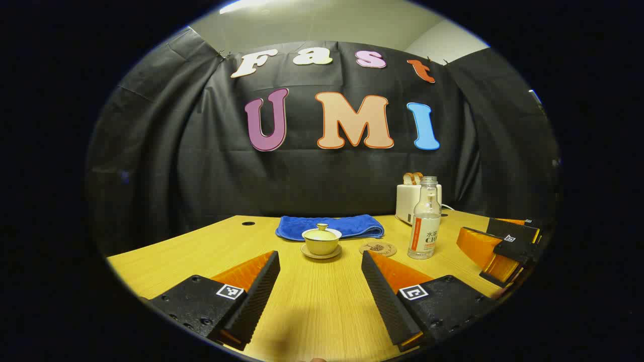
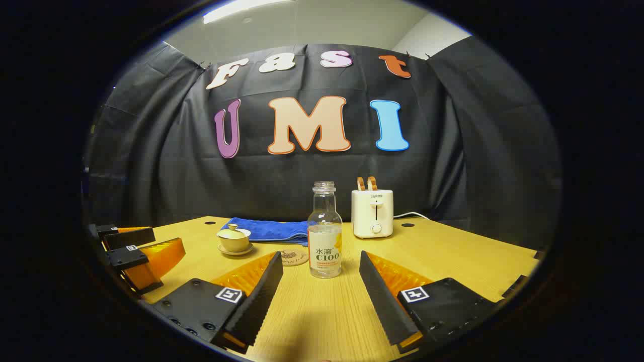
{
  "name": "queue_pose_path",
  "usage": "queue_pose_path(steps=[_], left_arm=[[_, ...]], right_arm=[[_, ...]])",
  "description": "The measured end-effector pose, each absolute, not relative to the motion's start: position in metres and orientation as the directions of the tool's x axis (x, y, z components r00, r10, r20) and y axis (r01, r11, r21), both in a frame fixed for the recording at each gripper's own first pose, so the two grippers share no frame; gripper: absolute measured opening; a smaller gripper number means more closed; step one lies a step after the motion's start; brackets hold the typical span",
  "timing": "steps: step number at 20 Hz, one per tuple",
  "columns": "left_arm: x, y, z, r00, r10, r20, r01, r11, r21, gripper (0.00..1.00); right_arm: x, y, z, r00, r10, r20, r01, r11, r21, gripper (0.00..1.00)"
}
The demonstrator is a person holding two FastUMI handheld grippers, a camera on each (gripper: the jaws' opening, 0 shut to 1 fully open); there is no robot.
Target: Open the teacup lid with one hand, grasp the water bottle and pour water into the teacup with the other hand; after pouring, place the water bottle on the coaster and then close the teacup lid.
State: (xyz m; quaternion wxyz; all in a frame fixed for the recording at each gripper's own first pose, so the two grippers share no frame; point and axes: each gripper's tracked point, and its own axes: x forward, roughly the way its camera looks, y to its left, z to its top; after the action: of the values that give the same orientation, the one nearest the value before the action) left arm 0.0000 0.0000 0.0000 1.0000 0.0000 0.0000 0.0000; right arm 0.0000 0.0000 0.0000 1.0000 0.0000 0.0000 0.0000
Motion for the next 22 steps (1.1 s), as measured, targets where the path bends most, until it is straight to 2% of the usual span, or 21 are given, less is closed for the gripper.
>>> queue_pose_path(steps=[22], left_arm=[[-0.0005, 0.0, 0.0001, 1.0, -0.002, -0.002, 0.002, 1.0, 0.0, 0.96]], right_arm=[[-0.0011, -0.0023, 0.0008, 1.0, -0.015, 0.0, 0.015, 1.0, -0.002, 0.97]])
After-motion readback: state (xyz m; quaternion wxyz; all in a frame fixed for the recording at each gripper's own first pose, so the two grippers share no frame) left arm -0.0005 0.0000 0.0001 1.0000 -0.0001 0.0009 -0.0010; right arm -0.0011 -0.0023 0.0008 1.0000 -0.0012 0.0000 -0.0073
